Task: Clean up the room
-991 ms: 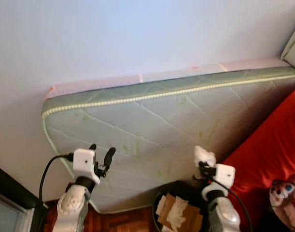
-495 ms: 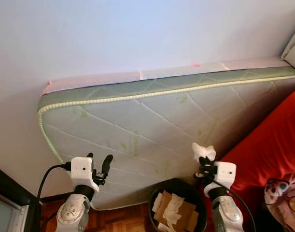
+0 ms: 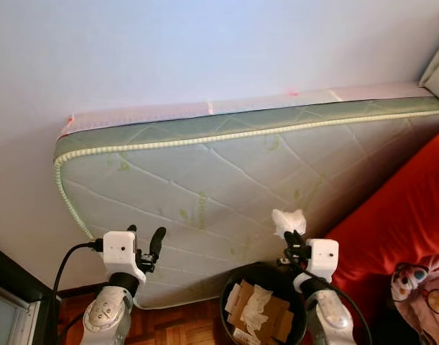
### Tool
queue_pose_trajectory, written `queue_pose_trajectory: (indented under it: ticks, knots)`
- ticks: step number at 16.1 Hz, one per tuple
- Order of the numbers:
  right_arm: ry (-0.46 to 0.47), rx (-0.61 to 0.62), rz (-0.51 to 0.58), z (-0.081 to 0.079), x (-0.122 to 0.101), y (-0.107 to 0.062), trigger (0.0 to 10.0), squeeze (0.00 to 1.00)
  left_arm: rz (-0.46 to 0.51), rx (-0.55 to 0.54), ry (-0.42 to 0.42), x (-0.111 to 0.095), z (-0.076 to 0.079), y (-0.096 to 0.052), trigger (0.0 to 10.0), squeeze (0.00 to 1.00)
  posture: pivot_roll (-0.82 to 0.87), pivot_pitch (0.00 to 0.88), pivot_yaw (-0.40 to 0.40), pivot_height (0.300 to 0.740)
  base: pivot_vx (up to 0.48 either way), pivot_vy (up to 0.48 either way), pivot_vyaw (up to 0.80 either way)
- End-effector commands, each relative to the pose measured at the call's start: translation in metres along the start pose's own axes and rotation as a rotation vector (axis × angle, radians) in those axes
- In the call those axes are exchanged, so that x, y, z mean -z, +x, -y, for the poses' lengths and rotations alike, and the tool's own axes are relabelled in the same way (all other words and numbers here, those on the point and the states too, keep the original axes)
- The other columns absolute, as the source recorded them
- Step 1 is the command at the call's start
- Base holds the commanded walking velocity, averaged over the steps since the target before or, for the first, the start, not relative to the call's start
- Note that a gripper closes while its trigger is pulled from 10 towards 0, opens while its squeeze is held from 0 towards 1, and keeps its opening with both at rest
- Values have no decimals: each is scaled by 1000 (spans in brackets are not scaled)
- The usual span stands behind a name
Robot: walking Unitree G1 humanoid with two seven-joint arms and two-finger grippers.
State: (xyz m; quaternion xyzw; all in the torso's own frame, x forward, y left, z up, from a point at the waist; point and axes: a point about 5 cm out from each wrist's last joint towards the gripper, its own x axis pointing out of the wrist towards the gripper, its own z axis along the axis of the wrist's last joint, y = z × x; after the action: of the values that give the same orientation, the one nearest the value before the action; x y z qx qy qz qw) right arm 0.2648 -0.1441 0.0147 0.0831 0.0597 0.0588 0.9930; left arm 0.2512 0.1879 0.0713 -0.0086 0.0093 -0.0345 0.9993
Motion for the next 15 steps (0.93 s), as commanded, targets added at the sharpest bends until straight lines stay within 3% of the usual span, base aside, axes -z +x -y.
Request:
queue_pose_trajectory:
  ticks: [1,15]
  knots:
    - [-3,8,7,1,-3,0,10000,0,6,2,-5,-4,0,1,10000,0,95,70,-69,700,0,0,0]
    - [-13,-6,-5,-7,-9,-1,10000,0,-9,11,-16,-2,2,2,10000,0,94,66,-70,673,0,0,0]
